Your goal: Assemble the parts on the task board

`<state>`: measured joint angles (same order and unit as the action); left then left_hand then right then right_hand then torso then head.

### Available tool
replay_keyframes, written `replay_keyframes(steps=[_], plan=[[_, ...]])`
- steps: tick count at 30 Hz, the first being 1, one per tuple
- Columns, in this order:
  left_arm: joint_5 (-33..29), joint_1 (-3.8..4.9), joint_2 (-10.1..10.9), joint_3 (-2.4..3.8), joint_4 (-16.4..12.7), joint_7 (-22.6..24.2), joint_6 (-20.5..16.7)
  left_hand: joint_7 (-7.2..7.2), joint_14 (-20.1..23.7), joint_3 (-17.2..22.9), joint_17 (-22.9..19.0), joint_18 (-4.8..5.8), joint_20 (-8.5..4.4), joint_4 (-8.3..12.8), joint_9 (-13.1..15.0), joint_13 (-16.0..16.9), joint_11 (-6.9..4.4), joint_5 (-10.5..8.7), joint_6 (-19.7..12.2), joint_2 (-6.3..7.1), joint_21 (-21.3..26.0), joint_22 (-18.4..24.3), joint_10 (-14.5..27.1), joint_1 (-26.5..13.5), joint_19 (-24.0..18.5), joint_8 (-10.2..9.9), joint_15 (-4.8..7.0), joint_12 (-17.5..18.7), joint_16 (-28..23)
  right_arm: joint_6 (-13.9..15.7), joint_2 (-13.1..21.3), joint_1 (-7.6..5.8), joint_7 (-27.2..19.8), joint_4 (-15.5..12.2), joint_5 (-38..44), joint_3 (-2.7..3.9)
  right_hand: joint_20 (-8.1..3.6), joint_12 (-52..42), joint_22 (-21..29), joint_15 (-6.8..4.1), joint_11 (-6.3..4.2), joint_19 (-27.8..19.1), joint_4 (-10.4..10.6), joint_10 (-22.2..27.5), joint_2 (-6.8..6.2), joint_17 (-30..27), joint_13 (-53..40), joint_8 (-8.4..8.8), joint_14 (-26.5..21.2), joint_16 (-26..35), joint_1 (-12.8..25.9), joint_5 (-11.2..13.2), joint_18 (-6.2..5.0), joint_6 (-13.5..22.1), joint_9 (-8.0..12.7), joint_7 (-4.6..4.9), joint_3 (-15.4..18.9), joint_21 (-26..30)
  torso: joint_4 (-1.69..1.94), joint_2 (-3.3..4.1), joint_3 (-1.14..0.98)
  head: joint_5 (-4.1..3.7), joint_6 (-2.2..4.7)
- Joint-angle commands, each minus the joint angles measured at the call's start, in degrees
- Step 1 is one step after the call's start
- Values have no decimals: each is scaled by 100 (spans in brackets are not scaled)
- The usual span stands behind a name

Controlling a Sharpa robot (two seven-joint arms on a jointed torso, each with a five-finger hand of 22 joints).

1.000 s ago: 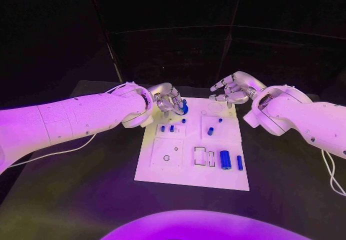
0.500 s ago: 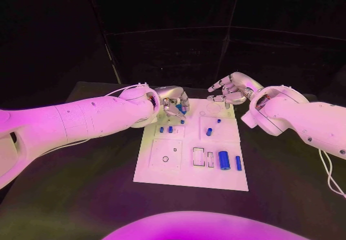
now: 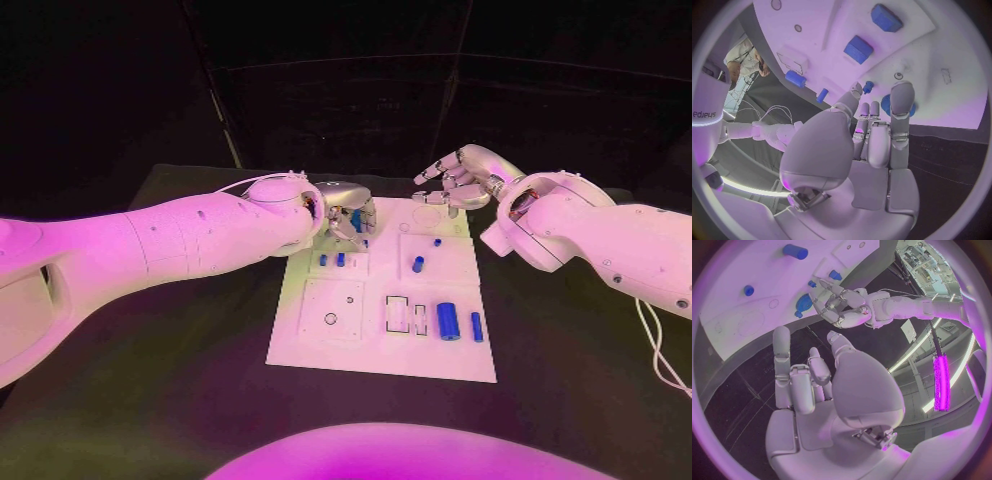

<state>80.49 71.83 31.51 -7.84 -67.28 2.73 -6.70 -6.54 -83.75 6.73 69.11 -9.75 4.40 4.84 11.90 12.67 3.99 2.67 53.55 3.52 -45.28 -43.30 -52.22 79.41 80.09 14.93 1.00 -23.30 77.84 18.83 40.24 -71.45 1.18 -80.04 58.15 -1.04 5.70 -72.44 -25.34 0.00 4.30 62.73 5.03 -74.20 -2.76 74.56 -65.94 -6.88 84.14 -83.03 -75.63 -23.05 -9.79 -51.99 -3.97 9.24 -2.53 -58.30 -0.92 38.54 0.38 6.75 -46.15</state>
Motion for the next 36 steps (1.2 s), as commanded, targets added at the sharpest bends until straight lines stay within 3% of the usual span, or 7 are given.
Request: replay_keyframes(steps=[1,16,36], plan=[[188,-3,-33,0,56,1,208,-13,-124,8,7,84,2,43,-23,-28,0,3,64,-21,-53,-35,-48,-47,50,-47,12,30,14,22,-7,-10,-59,3,-10,3,1,19,12,-33,-14,-37,40,34,54,-4,5,-16,267,24,-29,-31,-79,30,7,7,4,22,-2,1,1,-7,-1],[196,-27,-185,0,244,22,280,24,-177,234,17,123,-6,99,-121,-206,-11,4,348,-241,-246,-238,-372,20,119,-87,6,114,46,19,-14,-10,-53,-4,-10,4,1,19,12,-33,-14,-37,40,34,54,-4,5,-16,267,24,-29,-31,-79,30,7,7,4,22,-2,-1,-1,-6,-24],[202,-66,-308,-15,375,-38,482,15,-193,509,-19,142,-15,194,-277,-495,-26,3,554,-238,-367,-388,-656,-76,128,-240,17,378,58,6,-26,-10,-50,-3,-10,4,1,19,12,-33,-14,-37,40,34,54,-4,5,-16,267,24,-29,-31,-79,30,7,7,4,22,4,-4,-3,-22,-41]])
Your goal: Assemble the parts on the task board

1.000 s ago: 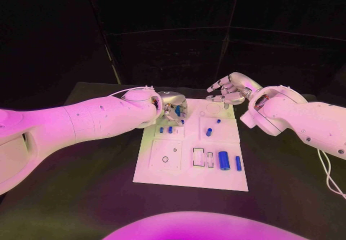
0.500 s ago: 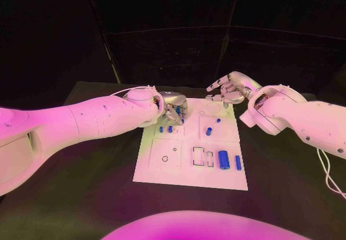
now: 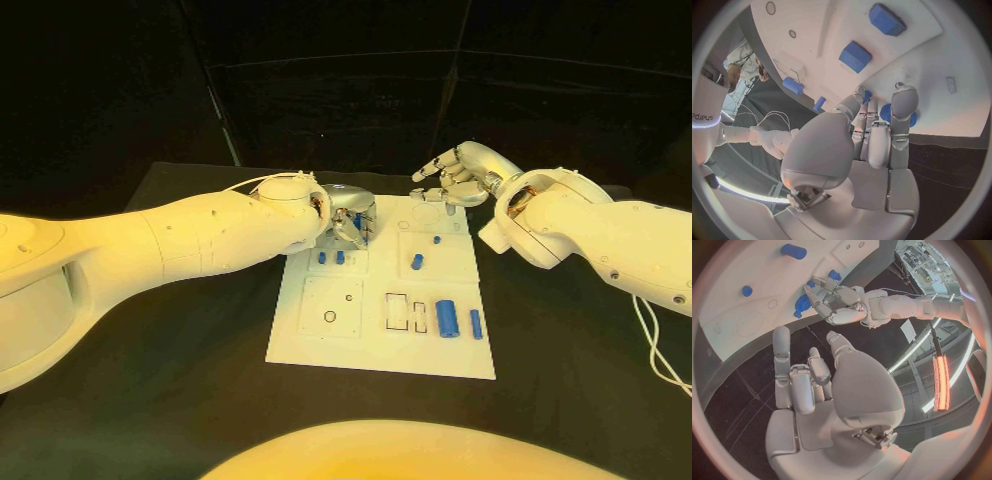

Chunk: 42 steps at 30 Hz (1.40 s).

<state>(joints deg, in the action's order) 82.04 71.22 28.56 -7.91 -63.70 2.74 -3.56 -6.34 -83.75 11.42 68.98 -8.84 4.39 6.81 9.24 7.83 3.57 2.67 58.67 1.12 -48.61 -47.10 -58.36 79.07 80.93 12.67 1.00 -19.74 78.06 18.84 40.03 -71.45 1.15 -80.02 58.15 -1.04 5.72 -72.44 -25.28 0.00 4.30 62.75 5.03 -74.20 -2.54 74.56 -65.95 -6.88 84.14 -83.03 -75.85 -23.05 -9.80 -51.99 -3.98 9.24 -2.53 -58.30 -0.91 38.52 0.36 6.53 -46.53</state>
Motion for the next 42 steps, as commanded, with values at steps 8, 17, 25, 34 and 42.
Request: replay_keyframes(steps=[8,17,25,34,42], plan=[[149,-7,-41,-13,37,-171,460,-40,-190,278,-39,70,-21,94,-86,-128,0,4,109,-72,-157,-148,-197,13,55,-97,28,117,35,5,-10,-10,-48,-4,-10,4,0,19,6,-33,-13,-38,40,35,32,-3,6,-16,267,24,-7,-31,-79,30,7,7,4,22,0,1,0,-1,-5],[174,-8,8,-14,7,-78,58,-81,-205,574,-11,86,-30,240,-133,-194,-4,4,187,-156,-263,-264,-373,130,70,-147,36,165,67,7,-9,-10,-52,-8,-10,4,0,19,6,-33,-13,-38,40,35,32,-3,6,-16,267,24,-7,-31,-79,30,7,7,4,22,7,-3,3,-15,2],[128,3,210,59,-221,111,-431,-106,-226,921,-13,103,-25,375,-211,-324,14,3,291,-70,-369,-383,-517,-10,82,-247,24,330,91,14,-5,-10,-57,-4,-10,4,0,10,-2,-32,-13,-32,46,29,40,0,-3,-18,268,24,-18,-47,-77,29,6,7,-3,20,12,-4,1,-7,19],[-49,6,445,393,-509,123,-537,-117,-226,1094,-34,103,-25,423,-246,-373,17,3,351,-33,-398,-422,-592,-96,81,-294,23,406,91,13,-22,-9,-63,33,-10,4,0,10,-2,-32,-13,-32,46,29,40,0,-3,-18,268,24,-18,-47,-77,29,6,7,-3,20,16,-4,8,46,42],[-76,7,734,480,-682,-2,-341,-111,-226,1144,-40,105,-25,436,-254,-382,11,3,388,-12,-417,-445,-633,-133,82,-302,26,423,93,12,-12,-9,-56,36,-10,4,0,10,-2,-32,-13,-32,46,29,40,0,-3,-18,268,24,-18,-47,-77,29,6,7,-3,20,10,-2,0,63,48]])
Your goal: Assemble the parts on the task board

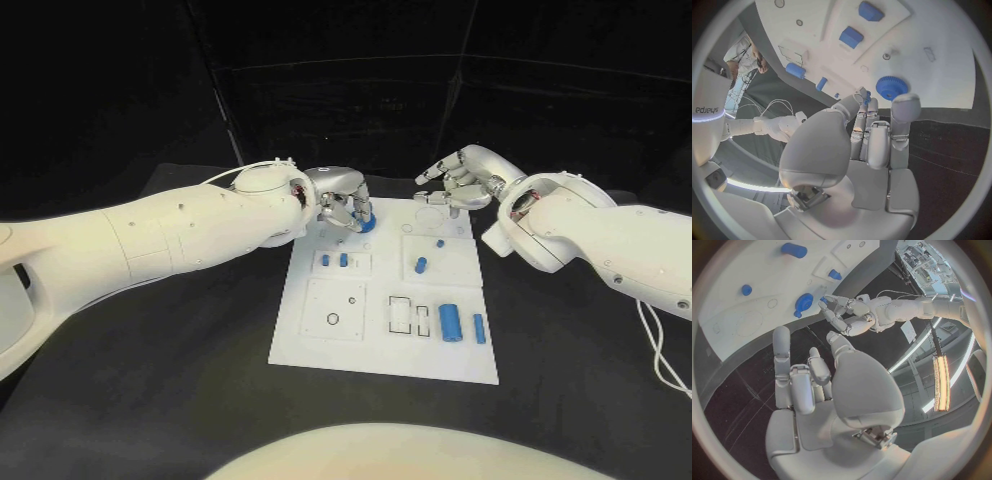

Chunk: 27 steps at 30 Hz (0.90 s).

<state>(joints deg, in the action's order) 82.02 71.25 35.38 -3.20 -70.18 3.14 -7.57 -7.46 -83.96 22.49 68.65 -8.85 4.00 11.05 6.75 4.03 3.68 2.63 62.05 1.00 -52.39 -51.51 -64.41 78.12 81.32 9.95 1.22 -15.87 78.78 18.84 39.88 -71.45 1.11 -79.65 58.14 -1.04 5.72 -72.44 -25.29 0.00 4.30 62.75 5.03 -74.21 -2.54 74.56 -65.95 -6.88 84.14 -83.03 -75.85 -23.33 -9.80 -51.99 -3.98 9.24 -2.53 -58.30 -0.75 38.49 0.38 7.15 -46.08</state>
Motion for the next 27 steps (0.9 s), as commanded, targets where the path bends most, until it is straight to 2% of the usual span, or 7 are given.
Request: replay_keyframes(steps=[1,7,13,20,27], plan=[[-76,5,94,13,-50,-63,92,1,-204,43,-11,107,14,12,-7,-3,0,6,56,8,-45,-12,-35,-52,43,-32,4,40,20,12,5,-10,-51,-2,-10,4,0,10,-1,-32,-13,-32,46,30,40,0,-3,-18,268,24,-18,-19,-77,29,6,7,-3,20,-4,1,-1,0,1],[-79,3,301,20,-105,-162,239,4,-203,56,-16,108,15,10,-11,-7,-3,6,74,27,-53,-23,-54,-88,42,-37,5,51,19,11,10,-10,-48,-3,-10,4,0,10,-1,-32,-13,-32,46,30,40,0,-3,-18,268,24,-18,-19,-77,29,6,7,-3,20,-2,3,-2,18,-13],[-104,-14,391,15,-117,-204,329,7,-201,66,-30,106,14,7,-16,-10,-5,6,89,45,-47,-20,-70,-119,38,-43,6,62,14,9,12,-10,-47,-3,-10,4,0,10,-1,-32,-13,-32,46,30,40,0,-3,-18,268,24,-18,-19,-77,29,6,7,-3,20,-11,1,0,34,-20],[-134,-58,394,9,-93,-244,460,12,-198,76,-41,104,14,21,-20,-13,-9,5,101,74,-41,-17,-83,-130,32,-49,9,73,10,7,3,-10,-51,-2,-10,4,0,10,-1,-32,-13,-32,46,30,40,0,-3,-18,268,24,-18,-19,-77,29,6,7,-3,20,-20,2,-3,38,-22],[-139,-119,336,8,-40,-248,559,15,-197,81,-46,103,13,25,-22,-12,-13,5,110,83,-37,-15,-96,-137,29,-50,10,76,8,7,0,-10,-52,2,-10,4,0,10,-1,-32,-13,-32,46,30,40,0,-3,-18,268,24,-18,-19,-77,29,6,7,-3,20,-14,-1,1,37,-41]])
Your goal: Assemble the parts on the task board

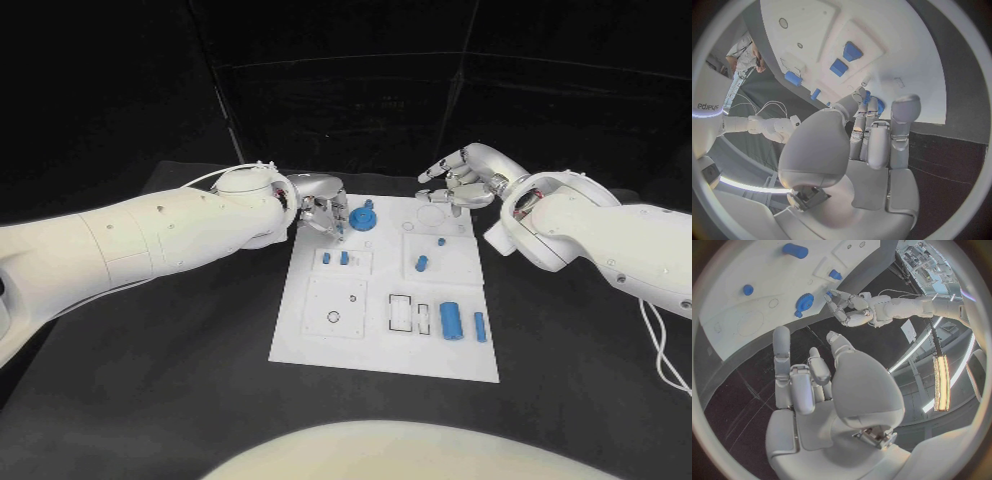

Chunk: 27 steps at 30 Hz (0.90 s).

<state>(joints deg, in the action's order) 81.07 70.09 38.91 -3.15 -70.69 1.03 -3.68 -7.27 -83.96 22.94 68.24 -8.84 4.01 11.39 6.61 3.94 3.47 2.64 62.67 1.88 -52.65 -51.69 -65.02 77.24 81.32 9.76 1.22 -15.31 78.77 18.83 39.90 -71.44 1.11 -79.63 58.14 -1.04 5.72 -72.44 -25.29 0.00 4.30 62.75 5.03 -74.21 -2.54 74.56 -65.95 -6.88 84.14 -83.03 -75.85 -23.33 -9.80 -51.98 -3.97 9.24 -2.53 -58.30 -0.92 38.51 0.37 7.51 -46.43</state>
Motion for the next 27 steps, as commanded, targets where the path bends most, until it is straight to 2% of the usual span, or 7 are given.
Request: replay_keyframes(steps=[1,12,27], plan=[[-45,-10,-24,3,14,-36,179,-4,-197,36,-6,102,12,-7,-9,-3,7,5,50,-4,-12,2,-38,-50,28,-32,11,20,8,8,-2,-10,-53,-1,-10,4,0,10,-1,-32,-13,-32,46,30,40,0,-2,-18,268,24,-18,-19,-78,29,6,7,-3,20,1,-3,1,0,-6],[-46,-35,-56,3,2,-22,236,-2,-195,40,-17,100,12,-3,-10,-2,4,5,57,3,-4,9,-50,-54,24,-33,13,21,3,9,3,-10,-53,-6,-10,4,0,10,-1,-32,-13,-32,46,30,40,0,-2,-18,268,24,-18,-19,-78,29,6,7,-3,20,5,-1,0,-30,-6],[-29,-39,-77,2,15,-169,302,-1,-185,45,-43,92,10,2,-19,-5,6,4,55,25,34,42,-55,-75,5,-49,14,38,-11,8,5,-10,-54,-6,-10,4,0,8,8,-32,-13,-33,50,30,44,-4,-3,-20,268,27,-26,-23,-79,28,6,7,-7,25,0,3,0,-22,-13]])
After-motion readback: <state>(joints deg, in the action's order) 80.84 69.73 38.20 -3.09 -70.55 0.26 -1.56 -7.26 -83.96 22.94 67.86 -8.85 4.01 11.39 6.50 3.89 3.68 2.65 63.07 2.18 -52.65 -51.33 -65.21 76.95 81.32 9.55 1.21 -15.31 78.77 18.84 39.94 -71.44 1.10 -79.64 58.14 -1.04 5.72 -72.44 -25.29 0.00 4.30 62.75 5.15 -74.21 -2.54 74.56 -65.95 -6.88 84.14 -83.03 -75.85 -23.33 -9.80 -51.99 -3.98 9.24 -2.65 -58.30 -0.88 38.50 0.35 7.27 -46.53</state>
